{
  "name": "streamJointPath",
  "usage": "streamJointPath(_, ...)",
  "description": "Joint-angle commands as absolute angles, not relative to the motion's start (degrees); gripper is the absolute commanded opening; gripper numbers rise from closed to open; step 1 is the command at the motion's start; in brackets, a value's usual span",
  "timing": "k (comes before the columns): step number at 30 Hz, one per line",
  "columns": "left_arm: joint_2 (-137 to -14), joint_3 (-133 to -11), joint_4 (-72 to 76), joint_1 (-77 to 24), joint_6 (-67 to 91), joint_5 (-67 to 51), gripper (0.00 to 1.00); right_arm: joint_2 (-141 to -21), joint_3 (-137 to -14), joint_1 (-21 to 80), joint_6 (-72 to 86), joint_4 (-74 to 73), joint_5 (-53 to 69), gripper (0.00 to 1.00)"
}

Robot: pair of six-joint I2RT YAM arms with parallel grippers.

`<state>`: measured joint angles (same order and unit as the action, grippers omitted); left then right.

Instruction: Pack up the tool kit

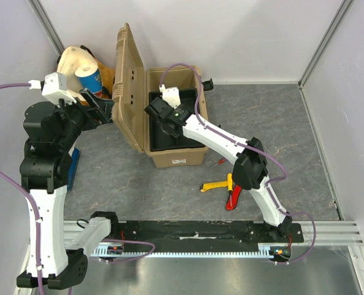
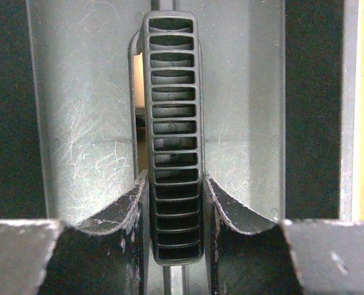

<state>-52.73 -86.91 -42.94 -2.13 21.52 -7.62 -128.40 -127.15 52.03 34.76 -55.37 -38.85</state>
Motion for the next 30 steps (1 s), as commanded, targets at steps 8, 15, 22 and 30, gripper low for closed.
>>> streamJointPath(8,-52.56,-86.66,-41.4,-2.29,19.86,-7.56,0.82,-126.74,-129.37,52.12,35.78,-59.59,-40.08,0.0)
streamJointPath(15,-52.56,-86.66,-41.31,-2.29,19.86,-7.12,0.82,-125.42,-133.32,52.12,34.54,-60.73,-40.34,0.0)
streamJointPath(22,-52.82,-86.4,-41.22,-2.29,19.86,-7.21,0.82,-125.86,-134.56,52.12,34.98,-62.23,-39.46,0.0)
streamJointPath(30,-52.65,-86.22,-41.22,-2.29,19.86,-7.38,0.82,-126.56,-129.38,52.12,38.23,-59.77,-36.74,0.0)
